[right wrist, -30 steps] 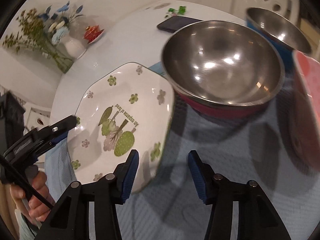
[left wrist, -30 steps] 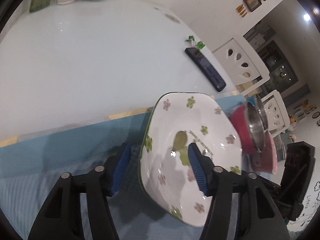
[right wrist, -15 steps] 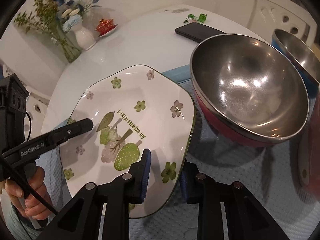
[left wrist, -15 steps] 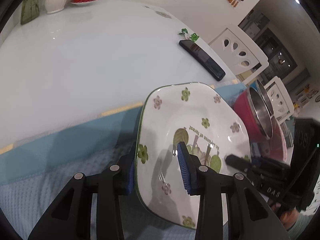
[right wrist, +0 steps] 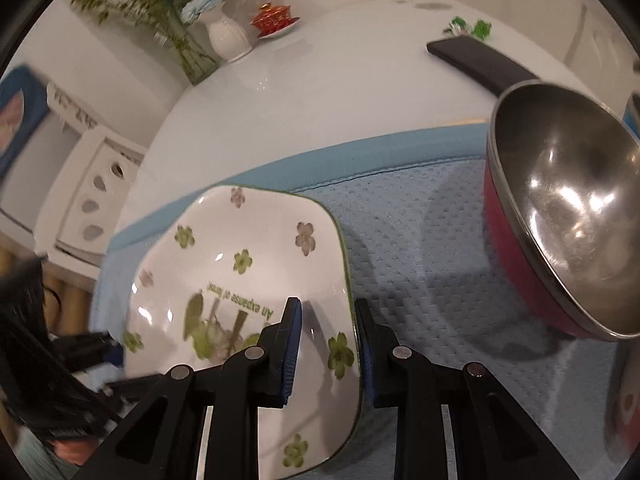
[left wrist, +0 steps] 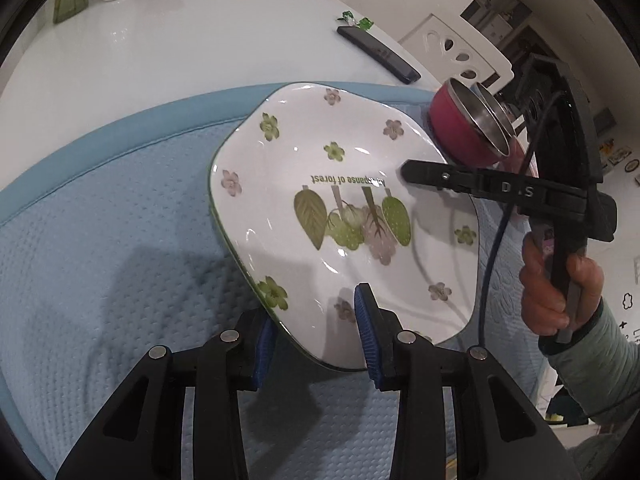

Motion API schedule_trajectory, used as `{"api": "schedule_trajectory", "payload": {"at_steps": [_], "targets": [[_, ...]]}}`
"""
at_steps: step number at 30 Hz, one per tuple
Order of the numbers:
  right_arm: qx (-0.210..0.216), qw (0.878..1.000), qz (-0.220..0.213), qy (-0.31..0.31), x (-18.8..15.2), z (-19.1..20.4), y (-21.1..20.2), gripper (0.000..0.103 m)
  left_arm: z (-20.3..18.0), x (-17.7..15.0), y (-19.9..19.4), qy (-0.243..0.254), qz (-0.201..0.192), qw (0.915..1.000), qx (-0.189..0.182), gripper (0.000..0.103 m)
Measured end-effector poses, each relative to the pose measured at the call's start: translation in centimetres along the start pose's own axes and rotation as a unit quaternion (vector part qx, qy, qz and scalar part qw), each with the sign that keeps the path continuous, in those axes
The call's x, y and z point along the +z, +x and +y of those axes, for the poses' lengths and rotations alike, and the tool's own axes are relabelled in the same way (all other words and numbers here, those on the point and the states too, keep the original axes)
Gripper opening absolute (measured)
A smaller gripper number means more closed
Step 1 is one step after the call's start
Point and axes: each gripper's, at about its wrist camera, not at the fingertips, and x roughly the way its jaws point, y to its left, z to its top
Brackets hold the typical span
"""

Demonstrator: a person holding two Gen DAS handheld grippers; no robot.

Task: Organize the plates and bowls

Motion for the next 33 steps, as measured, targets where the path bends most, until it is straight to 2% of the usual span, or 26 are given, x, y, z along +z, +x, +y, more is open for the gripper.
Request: {"api": "schedule_trajectory", "payload": {"at_steps": [4,8,11,15,18,21,23,33], "targets": [[0.024,0.999,0.015,0.017,-1.5,-0.7,-0.6,0.025,2.7,1.7,-0.2,-0.059,-0.034,0.9976,0.01,0.033],[0.073,0.995,0.018,0.061,-3.2,-1.8,-0.7,0.025,4.0,3.2,0.7,-0.083,-0.05,0.9953,-0.002,0.032],[0.064,0.996,0.002,0.055,-3.3,-1.1,-0.7,0.025,3.4,4.0,1.2,-0.066,-0.054,0.9964,0.005,0.032],[0.012,1.0,-0.023,0.013,-3.8,0.9,-0.5,0.026,2.6,4.2,1.4,-0.055,-0.055,0.9968,0.021,0.036],[0.007,0.999,-0.024,0.02,-3.9,1.0,-0.6,0.026,2.3,3.9,1.1,-0.064,-0.055,0.996,0.029,0.036],[-0.001,1.0,-0.027,0.015,-3.8,1.1,-1.3,0.026,1.2,3.2,0.6,-0.048,-0.056,0.9961,0.049,0.036],[-0.004,0.999,-0.032,0.009,-3.8,1.2,-1.9,0.027,0.9,2.7,0.0,-0.047,-0.055,0.9961,0.049,0.036],[0.039,0.998,-0.011,0.045,-4.9,1.8,-3.8,0.027,-1.8,0.0,-4.4,-0.056,-0.089,0.9913,0.08,0.036]]}}
